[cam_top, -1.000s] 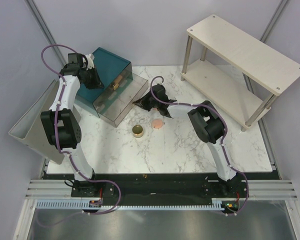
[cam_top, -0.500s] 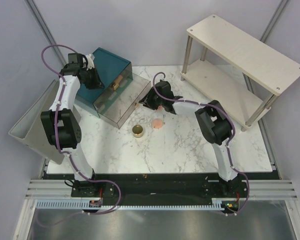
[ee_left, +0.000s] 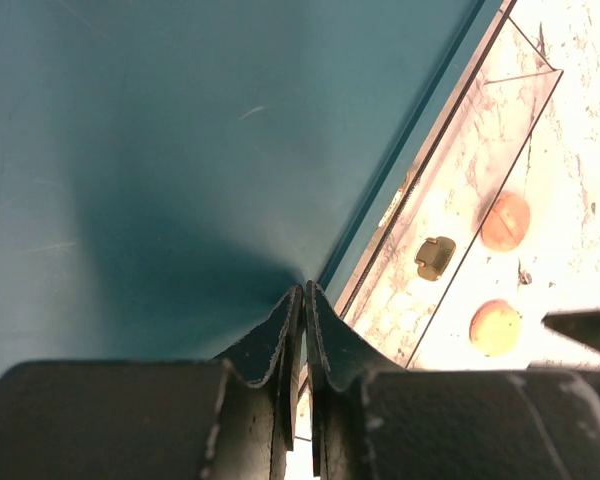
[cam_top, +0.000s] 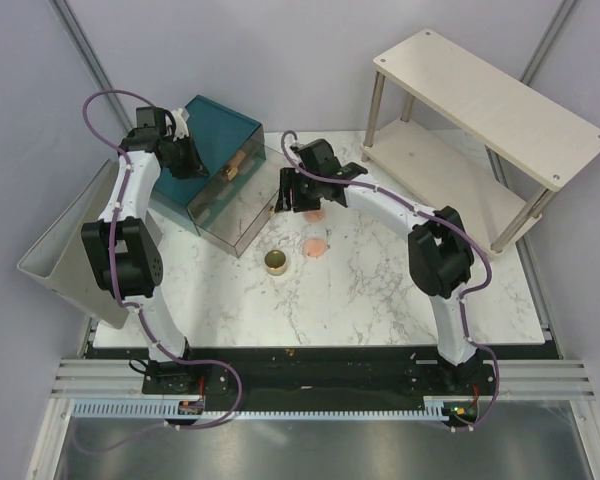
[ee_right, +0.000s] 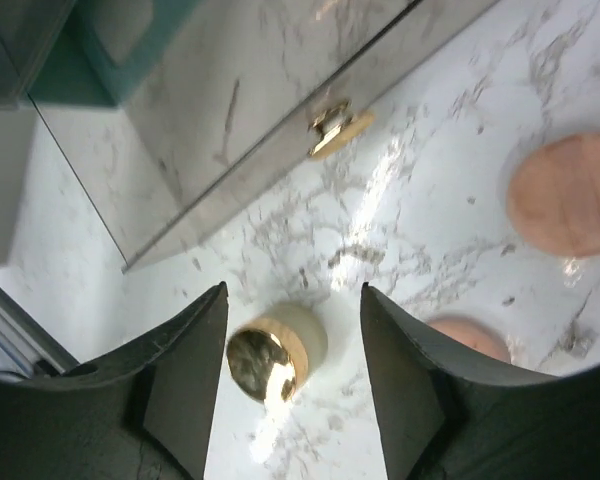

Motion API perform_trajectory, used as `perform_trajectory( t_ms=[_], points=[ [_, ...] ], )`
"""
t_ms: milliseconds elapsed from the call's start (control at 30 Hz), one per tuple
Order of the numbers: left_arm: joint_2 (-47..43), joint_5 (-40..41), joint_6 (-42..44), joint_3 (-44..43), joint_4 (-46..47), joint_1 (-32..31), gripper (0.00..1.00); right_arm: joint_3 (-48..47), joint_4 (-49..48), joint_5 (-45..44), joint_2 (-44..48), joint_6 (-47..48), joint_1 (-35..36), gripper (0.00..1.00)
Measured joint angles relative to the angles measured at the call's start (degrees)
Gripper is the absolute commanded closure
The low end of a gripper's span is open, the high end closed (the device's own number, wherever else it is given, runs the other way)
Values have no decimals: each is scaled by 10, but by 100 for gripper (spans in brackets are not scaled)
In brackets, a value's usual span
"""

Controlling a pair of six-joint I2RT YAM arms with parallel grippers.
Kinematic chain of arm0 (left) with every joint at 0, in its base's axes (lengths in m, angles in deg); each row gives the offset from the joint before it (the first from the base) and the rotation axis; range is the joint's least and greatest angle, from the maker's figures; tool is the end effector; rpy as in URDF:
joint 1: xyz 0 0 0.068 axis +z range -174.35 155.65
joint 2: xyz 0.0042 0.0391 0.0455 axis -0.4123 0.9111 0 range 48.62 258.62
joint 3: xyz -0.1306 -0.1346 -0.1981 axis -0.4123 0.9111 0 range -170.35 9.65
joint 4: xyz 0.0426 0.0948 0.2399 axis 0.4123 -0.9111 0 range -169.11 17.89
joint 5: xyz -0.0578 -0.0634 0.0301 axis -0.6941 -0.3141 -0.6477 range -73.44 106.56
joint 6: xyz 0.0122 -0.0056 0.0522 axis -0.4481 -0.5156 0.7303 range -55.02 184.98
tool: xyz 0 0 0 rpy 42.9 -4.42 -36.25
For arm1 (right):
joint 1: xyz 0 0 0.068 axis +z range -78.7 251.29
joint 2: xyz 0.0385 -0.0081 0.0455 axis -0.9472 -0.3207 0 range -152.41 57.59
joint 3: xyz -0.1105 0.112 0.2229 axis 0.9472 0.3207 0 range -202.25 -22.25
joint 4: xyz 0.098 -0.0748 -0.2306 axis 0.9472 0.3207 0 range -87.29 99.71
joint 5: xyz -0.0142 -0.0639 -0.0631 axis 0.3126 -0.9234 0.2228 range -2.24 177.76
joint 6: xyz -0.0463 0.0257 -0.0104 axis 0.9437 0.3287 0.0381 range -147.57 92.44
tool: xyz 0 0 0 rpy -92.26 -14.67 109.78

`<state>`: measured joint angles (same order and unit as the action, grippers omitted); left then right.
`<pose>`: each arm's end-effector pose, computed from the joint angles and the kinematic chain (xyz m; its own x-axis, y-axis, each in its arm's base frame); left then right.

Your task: Organize the makeup

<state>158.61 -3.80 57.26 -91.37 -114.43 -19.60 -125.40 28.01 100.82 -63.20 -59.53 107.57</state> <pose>0.4282 0.0231 0.2988 -0.7895 -0.1920 -0.5830 0.0333 0.9350 -0.3530 0.3874 0.2943 0.2492 -0.8416 0.0221 -0.5397 -0.3114 0.7966 0.5182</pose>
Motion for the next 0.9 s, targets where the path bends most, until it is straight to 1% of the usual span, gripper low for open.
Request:
perform_trajectory(
  t_ms=[133, 267, 400, 667, 900],
  points=[
    [0, -7, 0, 3, 5, 1, 86, -30, 98, -3, 0, 95, 38, 32],
    [0, -12, 0, 8, 10, 3, 86, -39, 148, -4, 0, 162, 77, 31],
    [0, -17, 0, 12, 18, 3, 86, -43, 185, -5, -6, 205, 106, 30],
    [0, -23, 0, 15, 25, 4, 86, -64, 221, -32, -56, 261, 146, 28],
    [-2, -23, 0, 19, 30, 4, 86, -75, 228, -56, -68, 284, 161, 28]
  ],
)
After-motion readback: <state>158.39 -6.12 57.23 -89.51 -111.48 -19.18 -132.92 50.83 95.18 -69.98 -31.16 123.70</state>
